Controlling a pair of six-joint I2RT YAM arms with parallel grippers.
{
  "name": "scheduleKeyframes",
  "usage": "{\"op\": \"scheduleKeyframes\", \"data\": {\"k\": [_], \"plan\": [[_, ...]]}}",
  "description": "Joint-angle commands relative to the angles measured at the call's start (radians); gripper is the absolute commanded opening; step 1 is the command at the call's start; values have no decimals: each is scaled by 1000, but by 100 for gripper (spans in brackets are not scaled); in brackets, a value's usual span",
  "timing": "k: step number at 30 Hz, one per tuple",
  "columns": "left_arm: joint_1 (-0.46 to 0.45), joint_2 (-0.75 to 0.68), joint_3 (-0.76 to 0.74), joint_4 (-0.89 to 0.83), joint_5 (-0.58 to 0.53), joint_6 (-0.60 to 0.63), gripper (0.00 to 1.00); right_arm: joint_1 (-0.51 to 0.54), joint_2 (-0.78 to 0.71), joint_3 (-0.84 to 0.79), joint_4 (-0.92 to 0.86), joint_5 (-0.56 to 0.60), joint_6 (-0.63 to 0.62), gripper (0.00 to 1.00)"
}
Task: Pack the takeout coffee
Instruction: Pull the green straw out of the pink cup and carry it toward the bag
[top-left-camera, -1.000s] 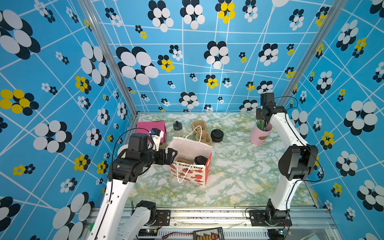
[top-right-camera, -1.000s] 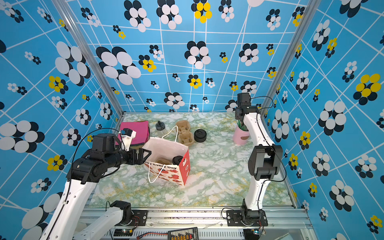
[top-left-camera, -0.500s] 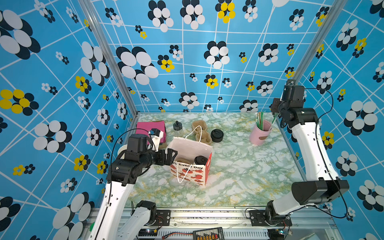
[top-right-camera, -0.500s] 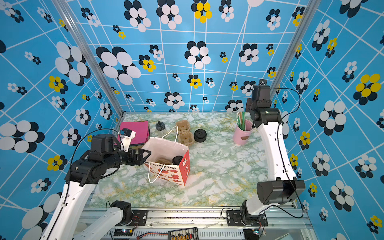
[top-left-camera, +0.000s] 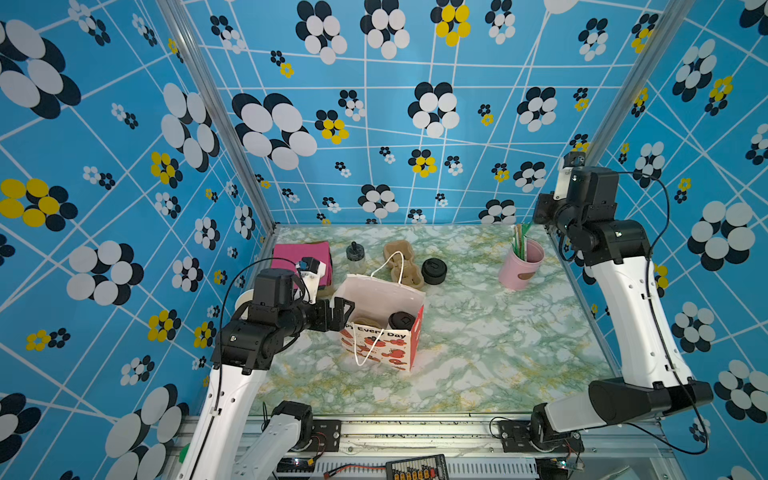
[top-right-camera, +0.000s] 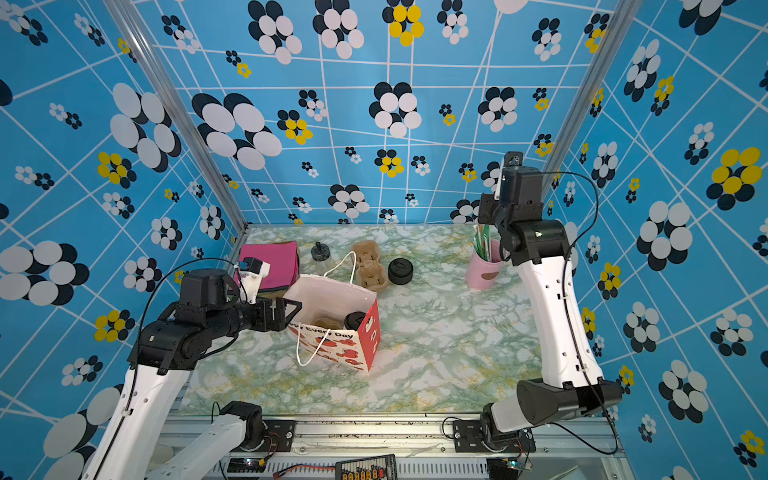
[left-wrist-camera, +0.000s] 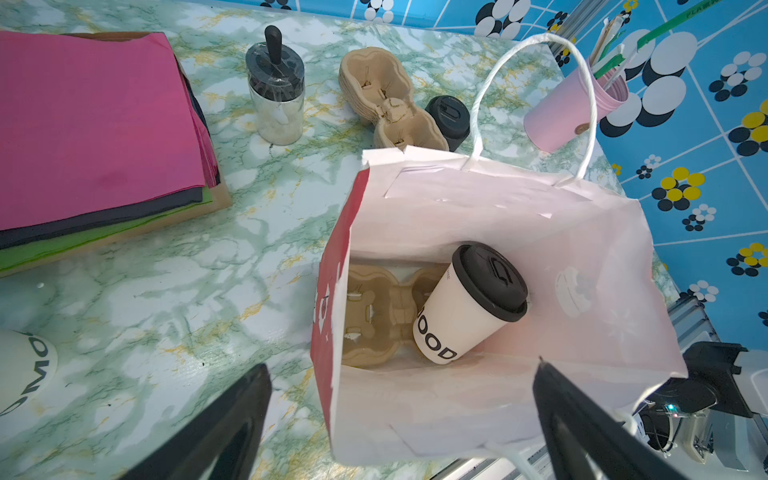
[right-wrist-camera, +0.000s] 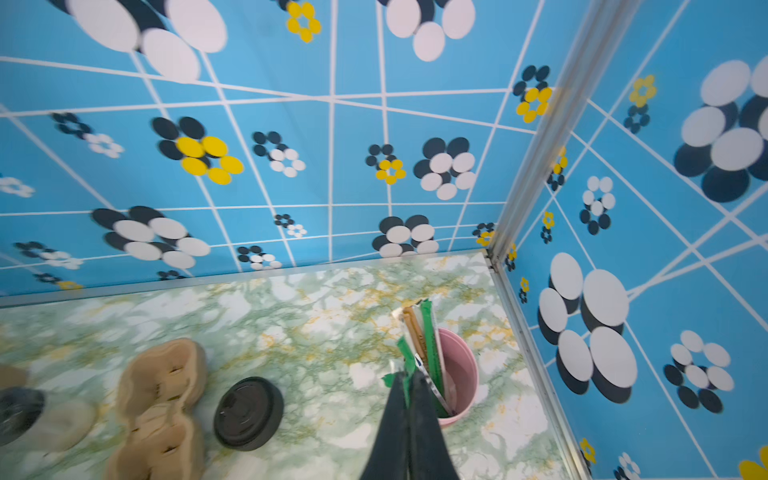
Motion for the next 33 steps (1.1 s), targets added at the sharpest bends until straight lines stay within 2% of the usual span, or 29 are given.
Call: {"op": "scheduleKeyframes", "data": {"k": [1,6,10,16,19,25,33], "plan": [[4,-14,-6,14,12,-11,99,35,-70,39,31,-115,30,0],[5,-17,-8,17,9,-13,99,81,-112,55,40,-226,86,0],[4,-20,-9,20,6,-19,99,127,-125,74,45,-361,158,0],[4,-28,-8,25,-5,-28,99,256,-127,77,73,-532,237,0],[4,-31,-7,26,-15,-31,99,339,-116,82,81,-578,251,0],[4,-40,-11,37,-39,-46,99,505,-70,91,69,-580,224,0],[5,-66,-15,36,-107,-53,99,726,41,94,-8,-435,66,0]]}}
